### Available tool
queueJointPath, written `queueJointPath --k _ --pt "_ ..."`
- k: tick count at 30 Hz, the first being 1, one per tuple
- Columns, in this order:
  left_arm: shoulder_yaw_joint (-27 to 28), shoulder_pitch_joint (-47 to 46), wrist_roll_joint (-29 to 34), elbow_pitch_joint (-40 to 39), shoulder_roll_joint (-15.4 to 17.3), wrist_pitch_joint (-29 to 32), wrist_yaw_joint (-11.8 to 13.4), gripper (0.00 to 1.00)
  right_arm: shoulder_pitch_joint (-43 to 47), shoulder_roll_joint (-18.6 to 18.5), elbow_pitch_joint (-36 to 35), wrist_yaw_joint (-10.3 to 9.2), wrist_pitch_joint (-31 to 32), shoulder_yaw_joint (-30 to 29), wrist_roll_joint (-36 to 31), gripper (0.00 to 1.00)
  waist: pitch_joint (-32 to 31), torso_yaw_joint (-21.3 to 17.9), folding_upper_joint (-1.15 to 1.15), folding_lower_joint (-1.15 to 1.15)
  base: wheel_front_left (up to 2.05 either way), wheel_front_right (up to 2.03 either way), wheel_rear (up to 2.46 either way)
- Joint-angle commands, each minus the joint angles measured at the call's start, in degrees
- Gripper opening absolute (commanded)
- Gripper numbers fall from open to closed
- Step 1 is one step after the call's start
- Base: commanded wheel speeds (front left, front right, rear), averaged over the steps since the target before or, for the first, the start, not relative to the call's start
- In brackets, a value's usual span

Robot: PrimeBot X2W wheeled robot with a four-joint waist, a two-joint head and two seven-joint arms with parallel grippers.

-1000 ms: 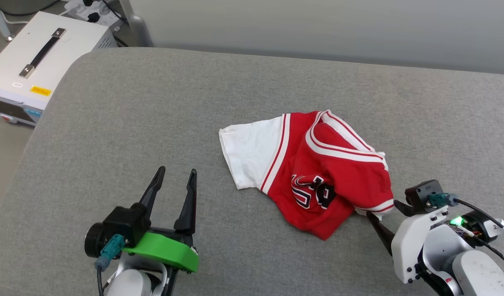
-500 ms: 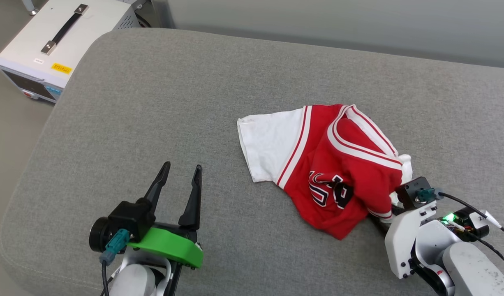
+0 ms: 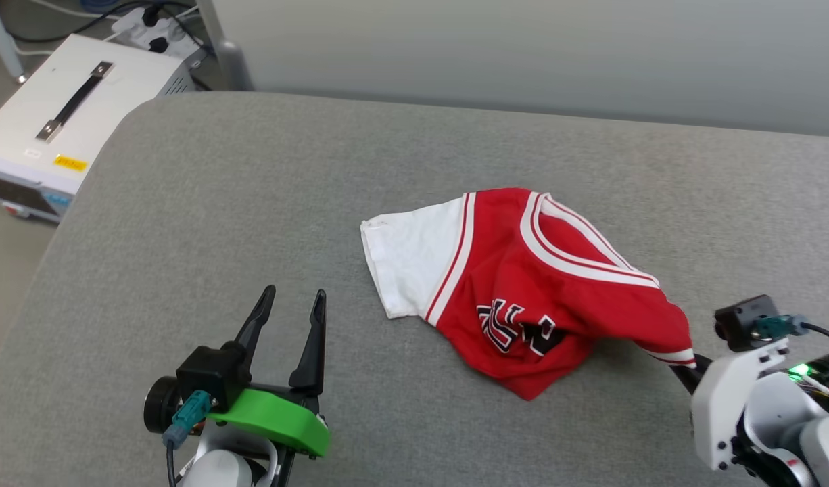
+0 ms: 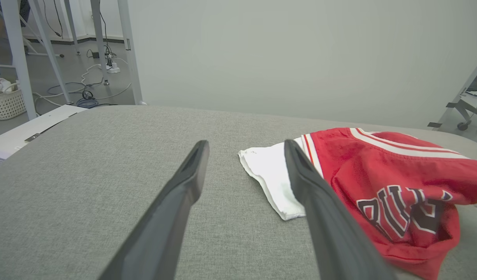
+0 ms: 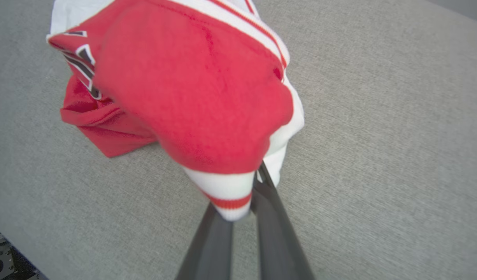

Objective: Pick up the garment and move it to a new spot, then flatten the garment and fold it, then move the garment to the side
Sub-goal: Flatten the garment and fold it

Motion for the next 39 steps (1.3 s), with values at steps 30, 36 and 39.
queueJointPath --k 30,36,39 --pt "-3.6 -5.1 -0.2 -0.1 -0.4 -0.3 -0.2 1.0 -14.8 -7.5 4.2 -0.03 26.0 -13.0 3.3 0.0 9.3 4.2 0.0 0.0 0.0 0.0 0.0" --pt "-4.1 -6.2 -0.4 0.2 -0.7 -0.3 -0.2 1.0 -21.8 -8.3 13.3 -0.03 22.1 -9.0 0.3 1.0 10.8 6.0 0.0 0.0 0.0 0.0 0.0" --pt "-3.9 -6.3 -0.4 0.4 -0.8 -0.3 -0.2 1.0 -23.9 -8.3 16.6 -0.03 18.8 -7.3 -0.7 1.0 10.7 6.3 0.0 0.0 0.0 0.0 0.0"
